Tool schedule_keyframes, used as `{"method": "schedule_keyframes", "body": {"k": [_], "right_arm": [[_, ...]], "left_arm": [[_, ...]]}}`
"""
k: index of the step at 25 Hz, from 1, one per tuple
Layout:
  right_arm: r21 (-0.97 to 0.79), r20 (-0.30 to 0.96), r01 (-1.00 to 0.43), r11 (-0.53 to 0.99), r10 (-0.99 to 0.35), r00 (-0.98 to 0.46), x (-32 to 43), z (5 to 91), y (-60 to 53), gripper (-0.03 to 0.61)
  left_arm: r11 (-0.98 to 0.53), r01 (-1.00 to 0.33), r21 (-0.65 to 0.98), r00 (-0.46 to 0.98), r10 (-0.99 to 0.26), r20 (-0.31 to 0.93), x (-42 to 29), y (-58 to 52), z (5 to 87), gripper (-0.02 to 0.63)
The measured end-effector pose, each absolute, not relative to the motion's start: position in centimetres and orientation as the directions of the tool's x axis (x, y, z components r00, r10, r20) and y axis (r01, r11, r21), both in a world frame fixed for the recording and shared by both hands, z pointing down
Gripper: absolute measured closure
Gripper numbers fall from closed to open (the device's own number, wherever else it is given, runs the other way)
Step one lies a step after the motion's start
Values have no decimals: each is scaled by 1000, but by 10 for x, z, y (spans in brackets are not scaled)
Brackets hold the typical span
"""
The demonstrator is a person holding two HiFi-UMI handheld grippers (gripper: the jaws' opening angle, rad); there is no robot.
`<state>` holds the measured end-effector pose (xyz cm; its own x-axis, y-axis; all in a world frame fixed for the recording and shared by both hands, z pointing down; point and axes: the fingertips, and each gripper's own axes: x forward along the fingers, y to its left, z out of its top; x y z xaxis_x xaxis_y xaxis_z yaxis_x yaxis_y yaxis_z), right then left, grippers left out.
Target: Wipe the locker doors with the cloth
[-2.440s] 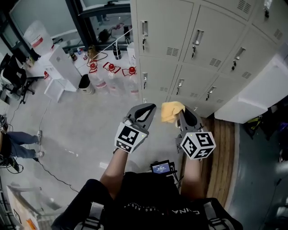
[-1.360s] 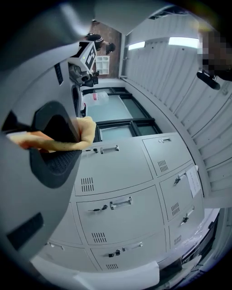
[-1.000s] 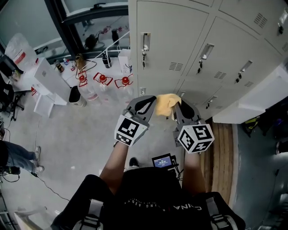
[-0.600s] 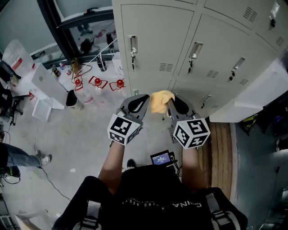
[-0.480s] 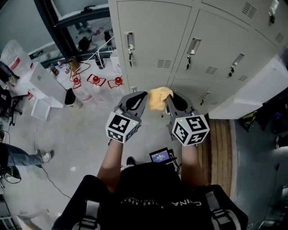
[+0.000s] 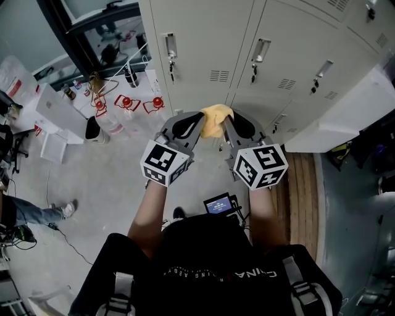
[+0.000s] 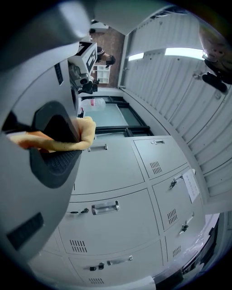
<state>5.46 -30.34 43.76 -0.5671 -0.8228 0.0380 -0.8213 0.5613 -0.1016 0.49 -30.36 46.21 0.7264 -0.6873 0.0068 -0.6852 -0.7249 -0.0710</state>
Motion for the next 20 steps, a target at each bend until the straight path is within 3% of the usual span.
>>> {"method": "schedule_keyframes", "body": {"k": [12, 20], "right_arm": [[68, -96, -735, 674, -729, -678, 16, 292, -324, 528], [264, -247, -771, 579, -732, -635, 0, 169, -335, 528]], "left_arm": [[-712, -690, -134, 724, -672, -156, -3, -327, 313, 592], [-593, -756, -278, 652, -722, -233, -17, -344, 190, 592]]}}
